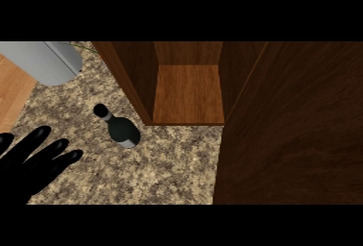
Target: Pick up the wine, place it into the cabinet and close the cabinet
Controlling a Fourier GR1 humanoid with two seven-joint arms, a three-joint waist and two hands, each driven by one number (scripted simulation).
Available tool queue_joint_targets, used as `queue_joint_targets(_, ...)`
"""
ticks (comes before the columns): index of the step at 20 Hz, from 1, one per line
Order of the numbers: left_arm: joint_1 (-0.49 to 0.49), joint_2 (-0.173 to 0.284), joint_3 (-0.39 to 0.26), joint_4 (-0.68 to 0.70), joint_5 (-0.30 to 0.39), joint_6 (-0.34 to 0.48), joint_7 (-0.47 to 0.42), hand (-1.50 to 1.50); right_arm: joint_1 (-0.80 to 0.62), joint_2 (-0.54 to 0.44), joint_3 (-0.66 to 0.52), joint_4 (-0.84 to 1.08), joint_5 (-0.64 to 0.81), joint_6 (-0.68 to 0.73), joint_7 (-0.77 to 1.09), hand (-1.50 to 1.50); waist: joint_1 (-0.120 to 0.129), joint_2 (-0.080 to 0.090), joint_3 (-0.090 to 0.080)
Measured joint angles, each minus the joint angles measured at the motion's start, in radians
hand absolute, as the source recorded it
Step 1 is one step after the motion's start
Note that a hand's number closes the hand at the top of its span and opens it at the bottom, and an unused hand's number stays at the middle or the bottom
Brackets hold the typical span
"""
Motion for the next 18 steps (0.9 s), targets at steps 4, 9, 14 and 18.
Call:
queue_joint_targets(4, -0.041, -0.015, 0.005, 0.059, -0.03, 0.026, 0.014, -1.5, -0.034, 0.006, -0.003, 0.002, 0.003, -0.009, 0.025, -1.5, -0.002, 0.001, 0.0)
queue_joint_targets(9, -0.065, -0.019, 0.055, 0.159, -0.072, -0.023, -0.001, -1.5, -0.039, 0.024, 0.031, 0.001, 0.022, -0.021, 0.04, -1.5, -0.003, 0.001, 0.0)
queue_joint_targets(14, -0.079, -0.034, 0.105, 0.245, -0.13, -0.067, -0.042, -1.5, -0.056, 0.023, 0.018, 0.001, 0.021, -0.016, 0.049, -1.5, -0.002, 0.001, 0.0)
queue_joint_targets(18, -0.141, -0.039, 0.141, 0.377, -0.201, -0.102, -0.091, -1.5, -0.094, 0.021, 0.01, 0.002, 0.022, -0.022, 0.077, -1.5, -0.005, 0.002, 0.0)
